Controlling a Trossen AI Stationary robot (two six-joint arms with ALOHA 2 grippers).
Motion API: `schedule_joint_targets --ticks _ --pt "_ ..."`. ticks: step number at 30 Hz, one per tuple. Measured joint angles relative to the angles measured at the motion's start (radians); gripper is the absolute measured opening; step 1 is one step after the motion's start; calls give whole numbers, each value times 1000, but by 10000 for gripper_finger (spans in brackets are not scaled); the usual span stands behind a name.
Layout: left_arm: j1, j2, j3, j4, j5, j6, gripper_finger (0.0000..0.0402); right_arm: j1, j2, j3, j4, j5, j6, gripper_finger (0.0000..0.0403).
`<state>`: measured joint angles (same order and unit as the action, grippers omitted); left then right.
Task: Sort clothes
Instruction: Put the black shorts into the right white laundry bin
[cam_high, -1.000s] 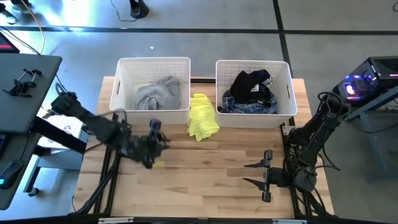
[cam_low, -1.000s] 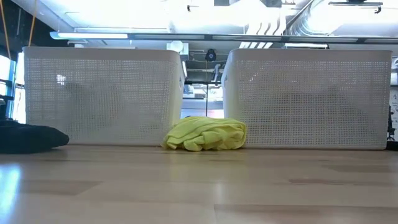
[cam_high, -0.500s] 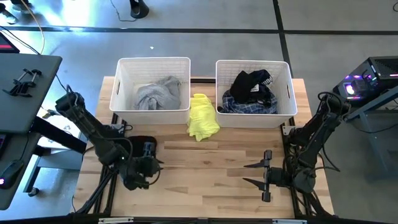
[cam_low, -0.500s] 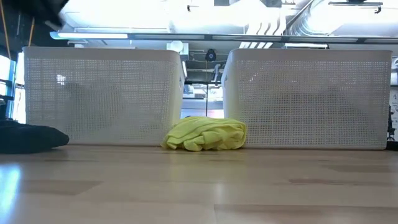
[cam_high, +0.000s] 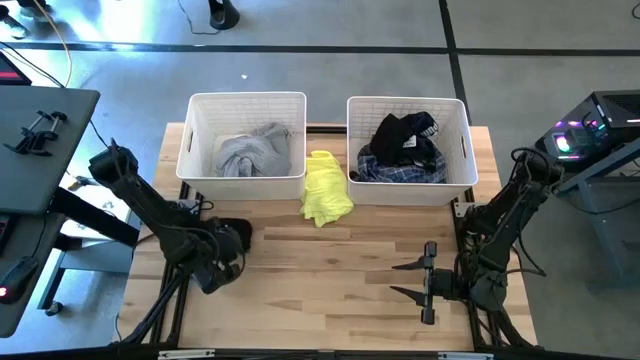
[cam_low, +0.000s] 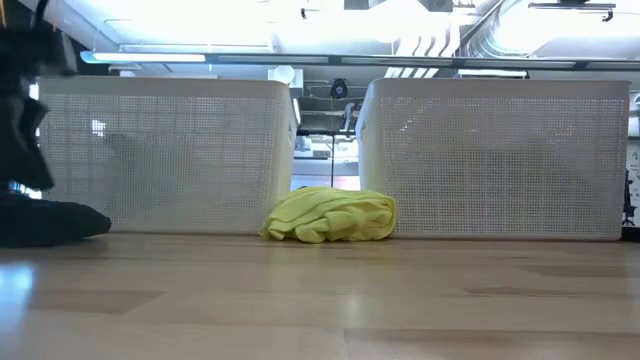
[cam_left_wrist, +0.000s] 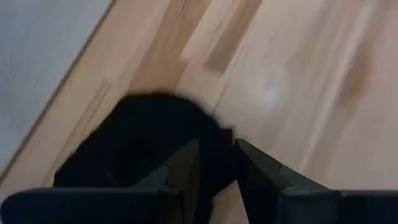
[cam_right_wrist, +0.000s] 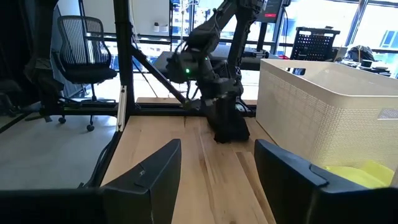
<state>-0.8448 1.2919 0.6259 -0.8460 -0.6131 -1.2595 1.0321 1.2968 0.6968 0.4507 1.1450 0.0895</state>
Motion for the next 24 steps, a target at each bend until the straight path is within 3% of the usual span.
schedule_joint_targets --ticks 8,12,15,18,21,24 --pt "0 -1 -162 73 88 -156 173 0 0 0 0 2 0 195" --pt "-1 -6 -245 199 70 -112 195 0 0 0 0 2 2 195" --pt "1 -4 -262 309 34 -13 167 -3 0 0 0 1 8 195" --pt "7 -2 -265 460 24 128 103 -14 0 0 -10 -8 30 195" --pt "25 1 -270 612 19 264 29 -59 19 0 -20 -134 42 195" --pt "55 6 -271 780 -3 407 14 -131 80 0 -8 -264 67 195"
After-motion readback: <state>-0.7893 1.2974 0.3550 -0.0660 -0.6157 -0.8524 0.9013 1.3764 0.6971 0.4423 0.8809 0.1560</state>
